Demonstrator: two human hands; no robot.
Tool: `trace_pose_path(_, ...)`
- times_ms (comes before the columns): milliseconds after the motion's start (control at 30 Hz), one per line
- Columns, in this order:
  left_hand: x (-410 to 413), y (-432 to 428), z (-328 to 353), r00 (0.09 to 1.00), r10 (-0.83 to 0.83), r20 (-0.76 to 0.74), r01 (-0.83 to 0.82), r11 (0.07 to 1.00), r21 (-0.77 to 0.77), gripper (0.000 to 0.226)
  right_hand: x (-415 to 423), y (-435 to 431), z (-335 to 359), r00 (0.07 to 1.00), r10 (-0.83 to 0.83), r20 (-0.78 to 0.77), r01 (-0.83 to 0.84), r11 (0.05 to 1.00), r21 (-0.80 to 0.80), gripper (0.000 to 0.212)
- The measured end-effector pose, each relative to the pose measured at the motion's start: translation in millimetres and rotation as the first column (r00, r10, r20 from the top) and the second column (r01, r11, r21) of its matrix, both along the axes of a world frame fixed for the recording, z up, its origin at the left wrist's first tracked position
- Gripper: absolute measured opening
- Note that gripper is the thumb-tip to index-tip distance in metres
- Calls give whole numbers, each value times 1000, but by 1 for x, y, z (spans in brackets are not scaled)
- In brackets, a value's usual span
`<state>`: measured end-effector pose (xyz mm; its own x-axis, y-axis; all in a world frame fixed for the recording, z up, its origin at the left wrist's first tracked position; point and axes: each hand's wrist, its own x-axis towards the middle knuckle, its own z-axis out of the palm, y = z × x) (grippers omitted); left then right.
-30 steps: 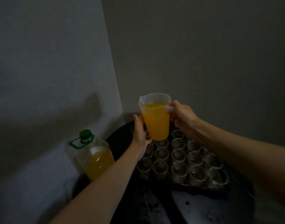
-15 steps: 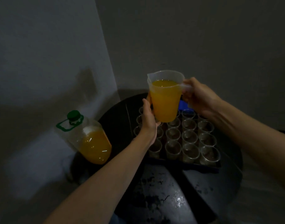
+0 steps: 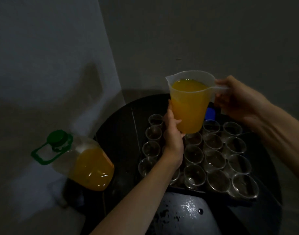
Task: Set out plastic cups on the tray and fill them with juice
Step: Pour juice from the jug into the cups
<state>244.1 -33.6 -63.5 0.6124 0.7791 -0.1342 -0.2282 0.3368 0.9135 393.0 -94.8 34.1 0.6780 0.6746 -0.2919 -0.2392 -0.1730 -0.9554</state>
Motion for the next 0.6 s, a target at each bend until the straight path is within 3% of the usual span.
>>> trace_pose_path(233, 10, 6, -21, 998, -41, 51, 38, 998, 53, 71, 18, 19, -11, 999, 32, 32, -29, 996, -82, 14)
trace_pose_path(600, 12, 11, -37, 994, -27, 108, 29, 999, -25, 63, 19, 35, -18, 999, 31, 36, -24, 985, -170, 14)
